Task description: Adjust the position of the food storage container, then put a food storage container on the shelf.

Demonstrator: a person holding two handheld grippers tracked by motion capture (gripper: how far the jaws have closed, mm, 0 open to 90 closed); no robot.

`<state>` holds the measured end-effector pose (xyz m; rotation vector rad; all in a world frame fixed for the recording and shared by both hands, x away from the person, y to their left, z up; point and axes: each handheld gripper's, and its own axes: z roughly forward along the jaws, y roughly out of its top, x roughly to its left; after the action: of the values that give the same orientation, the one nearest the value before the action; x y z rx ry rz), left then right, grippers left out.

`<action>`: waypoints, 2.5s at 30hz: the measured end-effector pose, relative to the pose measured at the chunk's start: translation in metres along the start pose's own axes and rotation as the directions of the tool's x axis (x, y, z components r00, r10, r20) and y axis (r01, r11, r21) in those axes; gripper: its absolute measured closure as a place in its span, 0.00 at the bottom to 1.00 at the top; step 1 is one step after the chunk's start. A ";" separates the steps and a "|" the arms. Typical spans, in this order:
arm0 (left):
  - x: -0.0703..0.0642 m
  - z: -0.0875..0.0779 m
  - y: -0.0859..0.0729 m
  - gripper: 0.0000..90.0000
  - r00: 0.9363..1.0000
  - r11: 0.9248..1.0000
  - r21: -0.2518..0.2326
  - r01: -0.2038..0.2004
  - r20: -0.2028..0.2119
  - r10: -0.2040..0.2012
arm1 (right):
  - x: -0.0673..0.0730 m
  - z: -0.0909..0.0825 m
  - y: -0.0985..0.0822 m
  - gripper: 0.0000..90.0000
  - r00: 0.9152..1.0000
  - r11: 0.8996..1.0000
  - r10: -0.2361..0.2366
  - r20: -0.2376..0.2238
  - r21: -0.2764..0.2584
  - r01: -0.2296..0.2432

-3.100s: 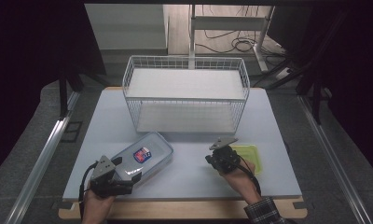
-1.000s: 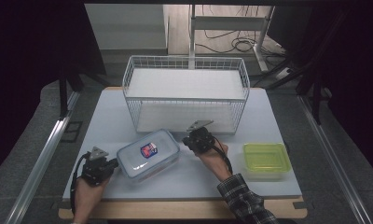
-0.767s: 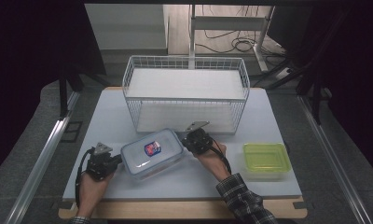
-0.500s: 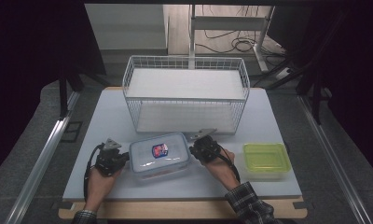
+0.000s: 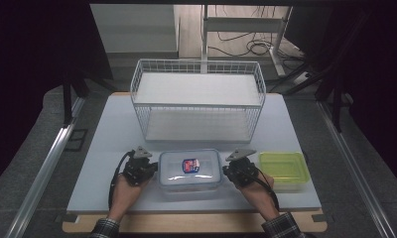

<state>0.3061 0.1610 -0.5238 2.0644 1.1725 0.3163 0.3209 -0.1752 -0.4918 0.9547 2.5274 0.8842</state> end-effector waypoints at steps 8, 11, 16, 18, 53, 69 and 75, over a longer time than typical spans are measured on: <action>-0.008 0.002 0.001 0.92 0.999 1.000 0.010 -0.028 0.021 0.028 | -0.001 -0.013 -0.015 0.93 0.999 1.000 0.005 0.039 0.001 -0.005; 0.001 -0.012 -0.002 0.73 1.000 1.000 -0.011 -0.005 -0.008 0.005 | -0.007 -0.020 -0.017 0.83 0.999 1.000 0.014 0.050 -0.024 -0.013; 0.009 -0.025 -0.009 0.42 0.999 1.000 -0.020 -0.020 -0.045 0.019 | -0.017 -0.030 -0.020 0.67 0.998 0.997 0.040 0.058 -0.075 -0.035; 0.011 -0.027 -0.010 0.38 0.999 1.000 -0.019 -0.019 -0.042 0.018 | -0.018 -0.032 -0.020 0.64 0.997 0.996 0.044 0.060 -0.085 -0.039; -0.018 -0.014 0.016 0.02 0.971 1.000 -0.024 0.000 0.237 0.006 | -0.006 -0.015 0.002 0.04 0.978 0.991 0.101 -0.181 -0.068 -0.115; -0.019 -0.010 0.011 0.11 0.920 0.995 0.083 0.048 0.385 -0.077 | -0.013 0.004 0.003 0.07 0.895 0.961 0.270 -0.355 0.041 -0.274; -0.017 -0.023 0.000 0.31 0.911 0.997 0.048 0.061 0.404 -0.075 | -0.007 -0.013 -0.004 0.19 0.912 0.976 0.214 -0.350 0.033 -0.216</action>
<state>0.2851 0.1581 -0.5053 1.9864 0.9927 -0.1657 0.3179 -0.1881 -0.4847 1.1831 2.7438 1.2262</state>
